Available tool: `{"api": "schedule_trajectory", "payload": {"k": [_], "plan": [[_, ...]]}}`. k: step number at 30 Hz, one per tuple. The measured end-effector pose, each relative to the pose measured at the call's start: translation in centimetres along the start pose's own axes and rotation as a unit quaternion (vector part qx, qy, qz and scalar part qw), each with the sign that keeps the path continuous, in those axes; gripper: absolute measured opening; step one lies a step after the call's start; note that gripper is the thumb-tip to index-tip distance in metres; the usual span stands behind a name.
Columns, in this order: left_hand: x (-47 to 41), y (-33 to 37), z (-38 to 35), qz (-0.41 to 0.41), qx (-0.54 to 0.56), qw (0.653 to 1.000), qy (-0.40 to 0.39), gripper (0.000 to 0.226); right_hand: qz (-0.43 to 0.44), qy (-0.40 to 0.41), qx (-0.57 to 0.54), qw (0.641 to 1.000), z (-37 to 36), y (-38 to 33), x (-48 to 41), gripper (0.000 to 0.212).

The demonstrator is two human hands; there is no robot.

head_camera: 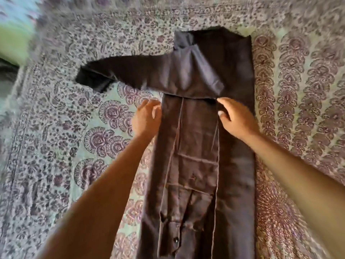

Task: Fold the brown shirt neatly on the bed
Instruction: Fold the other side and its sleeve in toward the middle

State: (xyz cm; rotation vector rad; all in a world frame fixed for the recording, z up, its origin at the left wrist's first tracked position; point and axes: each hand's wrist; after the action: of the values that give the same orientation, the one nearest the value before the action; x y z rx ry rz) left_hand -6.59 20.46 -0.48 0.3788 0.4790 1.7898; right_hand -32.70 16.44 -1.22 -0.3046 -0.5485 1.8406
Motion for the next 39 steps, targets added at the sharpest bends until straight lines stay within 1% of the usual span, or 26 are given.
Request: {"api": "schedule_trajectory", "payload": {"k": [4,7,10,12,14,15,16,17,18,20,21,23,24,25,26,28,29,30,31,32,34,35,36,37,38,39], "plan": [[-6.1,-3.2,1.2,0.111,0.034,0.991,0.072,0.028,-0.001,-0.009,0.052,0.999,-1.1,-0.7,-5.5,0.054],[-9.9,-5.8,2.5,0.213,0.097,0.957,0.169,0.035,-0.021,-0.011,0.1,0.995,-2.6,-1.0,-9.4,0.058],[-12.8,-8.2,3.9,0.33,0.154,0.903,0.229,0.052,-0.085,-0.019,0.104,0.991,-4.4,-1.4,-11.9,0.059],[-14.7,-10.1,4.5,0.385,0.217,0.858,0.263,0.06,-0.109,0.011,0.111,0.988,-5.8,-1.7,-12.5,0.055],[-16.5,-11.5,5.1,0.404,0.351,0.779,0.327,0.054,-0.108,0.076,0.128,0.983,-7.2,-1.9,-12.4,0.053],[-17.2,-11.9,5.3,0.415,0.401,0.742,0.34,0.052,-0.106,0.103,0.131,0.98,-7.8,-2.0,-12.3,0.055],[-18.0,-12.6,5.4,0.426,0.434,0.72,0.336,0.055,-0.107,0.122,0.131,0.978,-8.2,-2.1,-12.2,0.056],[-18.4,-12.7,5.5,0.44,0.44,0.717,0.315,0.06,-0.108,0.134,0.132,0.976,-8.5,-2.1,-12.2,0.056],[-19.2,-13.4,5.4,0.447,0.447,0.723,0.278,0.056,-0.11,0.139,0.134,0.975,-8.7,-2.0,-12.2,0.056],[-20.4,-13.9,5.9,0.436,0.473,0.742,0.189,0.021,-0.111,0.142,0.135,0.974,-8.8,-1.9,-12.3,0.056],[-20.8,-14.2,6.3,0.442,0.482,0.74,0.156,0.01,-0.113,0.139,0.137,0.974,-8.8,-1.8,-12.3,0.057],[-21.5,-13.5,6.8,0.452,0.505,0.722,0.142,0.01,-0.117,0.118,0.127,0.978,-8.6,-1.8,-12.3,0.06],[-21.2,-12.1,7.2,0.435,0.532,0.709,0.162,0.005,-0.118,0.101,0.116,0.981,-8.5,-1.7,-12.4,0.061],[-20.8,-10.3,7.5,0.41,0.56,0.696,0.185,0.013,-0.122,0.078,0.099,0.985,-8.1,-1.7,-12.4,0.063],[-20.1,-8.4,7.8,0.379,0.582,0.698,0.175,0.019,-0.117,0.058,0.071,0.989,-7.6,-1.6,-12.5,0.064],[-18.7,-4.4,8.6,0.301,0.621,0.717,0.095,0.019,-0.108,0.043,-0.034,0.993,-5.9,-1.7,-12.5,0.06],[-17.6,-2.5,9.0,0.249,0.648,0.718,0.051,0.022,-0.13,0.029,-0.108,0.985,-4.9,-2.0,-12.4,0.053],[-16.4,-0.4,9.7,0.198,0.664,0.721,0.003,0.025,-0.161,0.016,-0.188,0.969,-3.7,-2.5,-12.2,0.047],[-15.0,1.8,10.3,0.158,0.678,0.717,-0.039,0.027,-0.199,-0.004,-0.271,0.942,-2.4,-3.1,-12.1,0.045],[-13.5,4.0,10.6,0.12,0.692,0.706,-0.088,0.031,-0.228,-0.014,-0.36,0.905,-1.2,-3.6,-11.9,0.047],[-10.1,7.7,11.0,0.067,0.709,0.679,-0.179,0.038,-0.266,-0.076,-0.51,0.814,1.3,-4.8,-10.9,0.054],[-8.0,9.4,11.4,0.049,0.705,0.674,-0.214,0.038,-0.285,-0.099,-0.549,0.779,2.4,-4.8,-9.7,0.058],[-6.1,10.4,11.5,0.028,0.684,0.688,-0.242,0.036,-0.295,-0.114,-0.572,0.757,3.1,-4.9,-8.6,0.059],[-4.0,11.4,11.7,0.005,0.657,0.702,-0.276,0.033,-0.306,-0.126,-0.593,0.734,3.5,-4.8,-7.2,0.051],[-1.8,12.0,11.8,-0.018,0.616,0.722,-0.314,0.032,-0.326,-0.126,-0.6,0.72,4.0,-4.9,-5.9,0.036],[-0.1,12.1,11.8,-0.043,0.576,0.736,-0.353,0.031,-0.324,-0.115,-0.585,0.735,4.4,-4.8,-4.4,0.029]]}}
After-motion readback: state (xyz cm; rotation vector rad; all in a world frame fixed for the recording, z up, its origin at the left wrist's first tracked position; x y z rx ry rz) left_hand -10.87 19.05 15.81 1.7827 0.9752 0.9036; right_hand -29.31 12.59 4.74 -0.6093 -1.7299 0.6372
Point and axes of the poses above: each hand's wrist, its own x-axis away from the middle knuckle, its own z-axis out of the back of the hand, y = z × x, and after that the axes turned 2 degrees about -y, right-handed
